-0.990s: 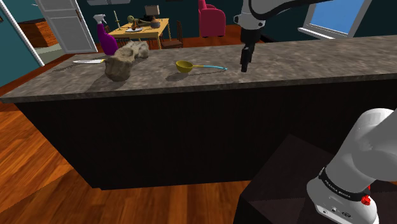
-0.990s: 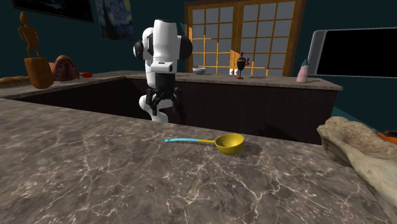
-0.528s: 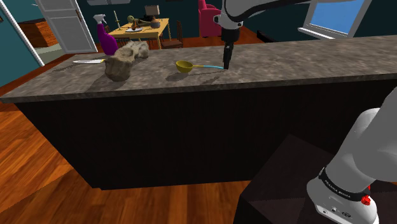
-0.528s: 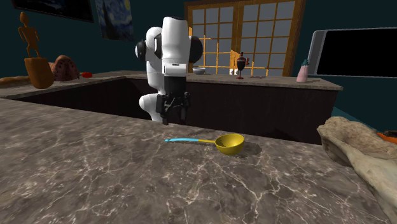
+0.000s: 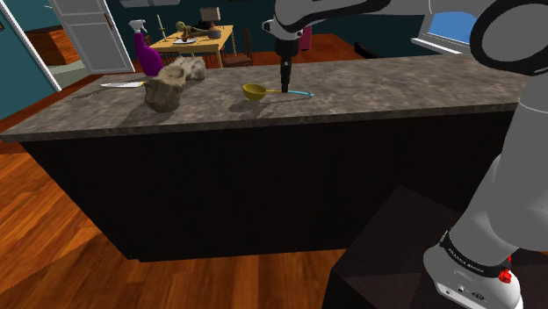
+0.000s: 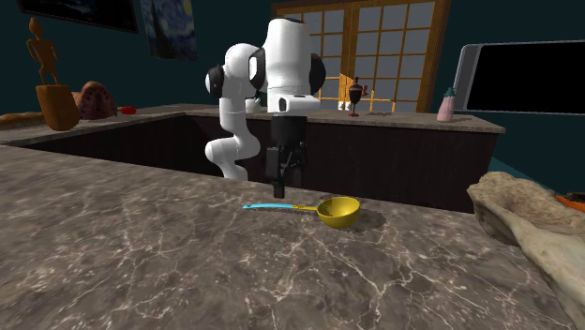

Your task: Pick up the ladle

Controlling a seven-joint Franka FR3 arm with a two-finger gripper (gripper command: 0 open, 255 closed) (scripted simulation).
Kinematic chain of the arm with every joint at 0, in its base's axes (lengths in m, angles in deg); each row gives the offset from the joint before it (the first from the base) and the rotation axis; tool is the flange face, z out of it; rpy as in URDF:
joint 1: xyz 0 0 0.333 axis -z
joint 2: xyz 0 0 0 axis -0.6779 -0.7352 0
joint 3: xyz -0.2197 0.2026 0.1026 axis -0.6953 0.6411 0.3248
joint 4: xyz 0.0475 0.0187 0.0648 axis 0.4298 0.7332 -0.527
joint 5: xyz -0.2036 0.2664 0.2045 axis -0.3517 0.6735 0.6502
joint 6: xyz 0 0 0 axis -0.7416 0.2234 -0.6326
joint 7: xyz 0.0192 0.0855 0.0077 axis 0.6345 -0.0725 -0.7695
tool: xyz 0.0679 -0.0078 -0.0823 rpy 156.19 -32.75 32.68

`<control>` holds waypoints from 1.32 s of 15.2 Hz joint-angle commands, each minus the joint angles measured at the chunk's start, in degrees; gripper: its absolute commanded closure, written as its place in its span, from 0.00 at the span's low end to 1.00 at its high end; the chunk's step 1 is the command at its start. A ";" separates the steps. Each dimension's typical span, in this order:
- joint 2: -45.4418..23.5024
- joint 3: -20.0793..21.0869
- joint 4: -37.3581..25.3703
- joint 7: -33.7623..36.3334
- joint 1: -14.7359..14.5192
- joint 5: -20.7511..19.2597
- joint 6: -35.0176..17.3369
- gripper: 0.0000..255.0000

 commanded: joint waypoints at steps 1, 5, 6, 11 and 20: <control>-4.61 0.60 -6.30 -2.26 -0.19 0.45 0.94 0.00; -8.00 1.22 -9.54 -3.83 -0.41 0.62 0.15 0.00; -7.89 1.22 -8.61 -3.77 -0.42 0.60 -0.66 0.00; -7.52 1.23 -4.55 -3.55 -0.46 0.51 -4.36 0.00; -7.57 1.23 -4.65 -3.53 -0.47 0.51 -4.31 1.00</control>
